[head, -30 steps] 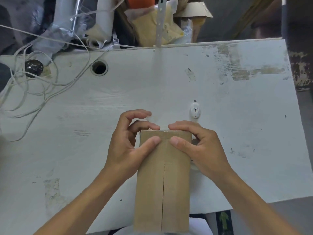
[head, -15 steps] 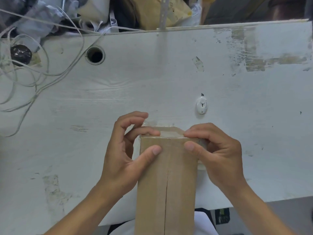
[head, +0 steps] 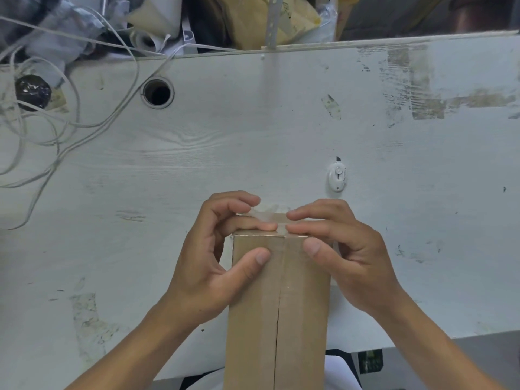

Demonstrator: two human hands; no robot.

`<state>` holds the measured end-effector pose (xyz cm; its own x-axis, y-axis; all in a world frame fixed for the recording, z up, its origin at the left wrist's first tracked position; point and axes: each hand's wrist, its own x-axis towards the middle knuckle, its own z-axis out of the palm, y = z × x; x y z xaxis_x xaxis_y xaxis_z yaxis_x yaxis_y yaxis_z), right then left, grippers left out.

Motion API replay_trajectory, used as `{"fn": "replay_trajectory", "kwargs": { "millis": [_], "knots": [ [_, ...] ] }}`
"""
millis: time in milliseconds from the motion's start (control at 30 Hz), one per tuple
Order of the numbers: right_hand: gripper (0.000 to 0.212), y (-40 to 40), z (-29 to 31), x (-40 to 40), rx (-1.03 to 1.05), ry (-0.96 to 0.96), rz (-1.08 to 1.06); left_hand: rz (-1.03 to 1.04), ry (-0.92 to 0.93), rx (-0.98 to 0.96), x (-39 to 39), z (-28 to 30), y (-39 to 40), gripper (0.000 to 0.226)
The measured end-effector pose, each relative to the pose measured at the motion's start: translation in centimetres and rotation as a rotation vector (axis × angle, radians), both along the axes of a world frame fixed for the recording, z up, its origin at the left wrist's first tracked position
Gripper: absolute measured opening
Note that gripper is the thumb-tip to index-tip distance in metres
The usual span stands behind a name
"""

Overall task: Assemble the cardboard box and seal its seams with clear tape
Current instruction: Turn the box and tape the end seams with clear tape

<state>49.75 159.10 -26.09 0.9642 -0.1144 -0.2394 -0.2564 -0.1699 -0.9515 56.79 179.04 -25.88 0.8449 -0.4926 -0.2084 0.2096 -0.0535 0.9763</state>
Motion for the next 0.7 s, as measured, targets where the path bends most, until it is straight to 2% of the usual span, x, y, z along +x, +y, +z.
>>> {"fn": "replay_trajectory", "kwargs": {
  "millis": [100,233,300,433,533,600,700],
  "knots": [
    [0.026,-0.2,0.2,0.1,-0.037,0.079,-0.004,0.078,-0.048,0.035,-0.4,0.2,0.0,0.053],
    [0.032,0.3,1.0,-0.5,-0.150,-0.006,-0.101,0.244,-0.240,0.191,-1.5,0.9,-0.1,0.066],
    [0.025,1.1,0.8,-0.9,-0.074,-0.060,-0.120,0.296,-0.218,0.181,-2.3,1.2,-0.3,0.063],
    [0.024,1.2,0.6,-1.0,0.011,-0.010,-0.084,0.316,-0.109,0.149,-2.7,1.3,-0.3,0.052],
    [0.027,0.4,1.4,-0.5,-0.081,-0.010,0.044,0.209,-0.067,0.123,-2.1,1.5,-0.3,0.050],
    [0.029,0.1,2.2,-0.1,-0.169,-0.033,0.089,0.168,-0.091,0.175,-1.7,1.8,-0.4,0.057],
    [0.041,0.1,3.5,0.2,-0.332,-0.056,0.151,0.253,-0.166,0.329,-1.9,2.8,-0.4,0.066]
  ]
}}
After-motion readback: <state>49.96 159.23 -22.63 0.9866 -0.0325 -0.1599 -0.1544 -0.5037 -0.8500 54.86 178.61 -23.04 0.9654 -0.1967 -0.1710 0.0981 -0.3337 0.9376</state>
